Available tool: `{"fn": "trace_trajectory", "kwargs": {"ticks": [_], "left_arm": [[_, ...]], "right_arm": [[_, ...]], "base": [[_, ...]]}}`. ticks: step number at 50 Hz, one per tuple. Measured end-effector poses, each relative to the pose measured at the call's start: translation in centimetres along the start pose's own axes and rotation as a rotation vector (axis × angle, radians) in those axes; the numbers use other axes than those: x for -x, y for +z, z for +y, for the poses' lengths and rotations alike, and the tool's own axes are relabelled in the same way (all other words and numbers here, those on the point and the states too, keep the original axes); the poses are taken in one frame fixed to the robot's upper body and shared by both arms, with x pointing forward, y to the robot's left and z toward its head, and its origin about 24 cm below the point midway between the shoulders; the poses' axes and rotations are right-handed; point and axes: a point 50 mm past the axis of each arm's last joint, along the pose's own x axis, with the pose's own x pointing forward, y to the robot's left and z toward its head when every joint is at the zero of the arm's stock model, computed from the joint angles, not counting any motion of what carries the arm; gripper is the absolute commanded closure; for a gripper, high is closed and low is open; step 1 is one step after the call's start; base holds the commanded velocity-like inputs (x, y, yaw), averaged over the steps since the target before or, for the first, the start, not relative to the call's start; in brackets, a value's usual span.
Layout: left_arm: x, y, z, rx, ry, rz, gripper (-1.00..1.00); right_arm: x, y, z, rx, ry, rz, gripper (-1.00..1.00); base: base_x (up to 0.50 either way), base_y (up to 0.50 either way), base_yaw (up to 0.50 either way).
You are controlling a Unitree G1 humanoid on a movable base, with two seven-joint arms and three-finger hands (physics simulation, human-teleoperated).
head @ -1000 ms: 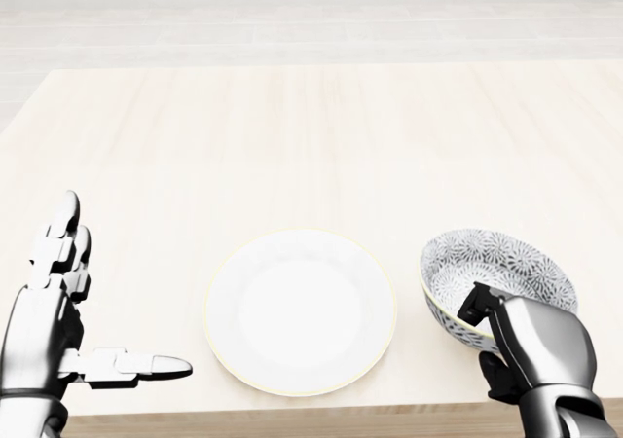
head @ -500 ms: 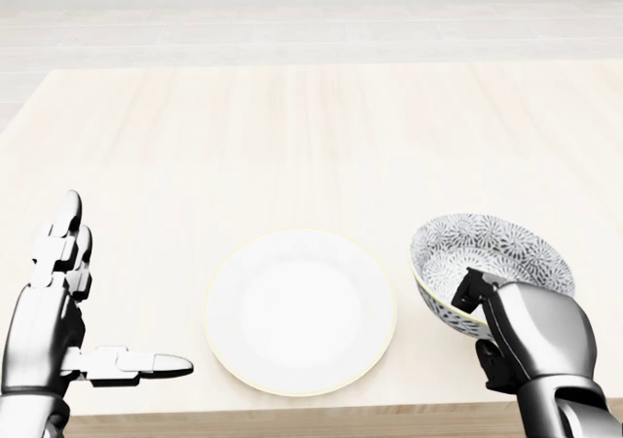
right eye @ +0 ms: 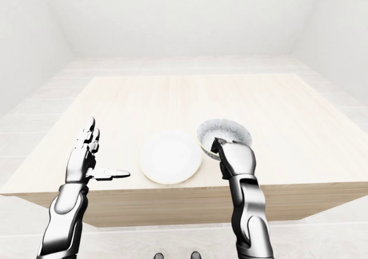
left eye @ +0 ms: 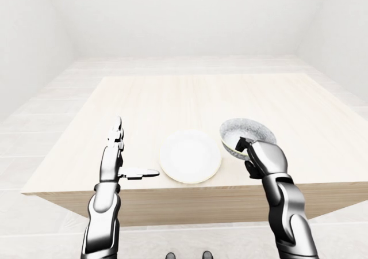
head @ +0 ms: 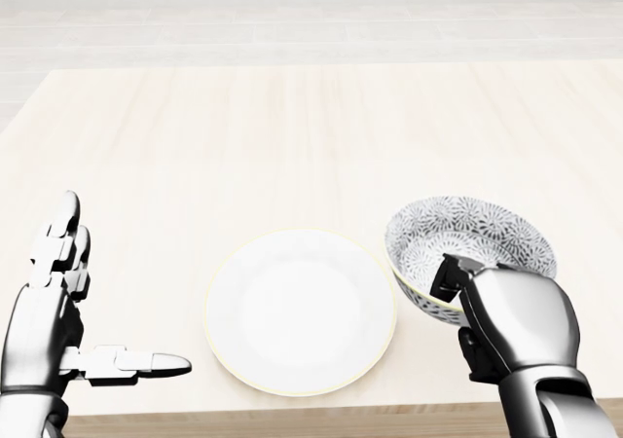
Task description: Put the bowl on the plate.
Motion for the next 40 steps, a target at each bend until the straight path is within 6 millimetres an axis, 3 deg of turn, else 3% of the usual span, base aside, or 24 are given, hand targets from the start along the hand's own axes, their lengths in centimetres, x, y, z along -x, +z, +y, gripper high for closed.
{"fn": "trace_trajectory", "kwargs": {"ticks": [28, 40], "left_arm": [[-0.3, -0.5, 0.2, 0.005, -0.001, 0.008, -1.00], [-0.2, -0.8, 0.1, 0.004, -0.005, 0.011, -1.00]], "right_arm": [[0.4, 3.9, -1.5, 0.014, -0.016, -0.110, 0.56], [0.1, 5.4, -1.2, 0.004, -0.007, -0.154, 0.58]], "base": [[0.00, 0.00, 0.00], [0.00, 0.00, 0.00]]}}
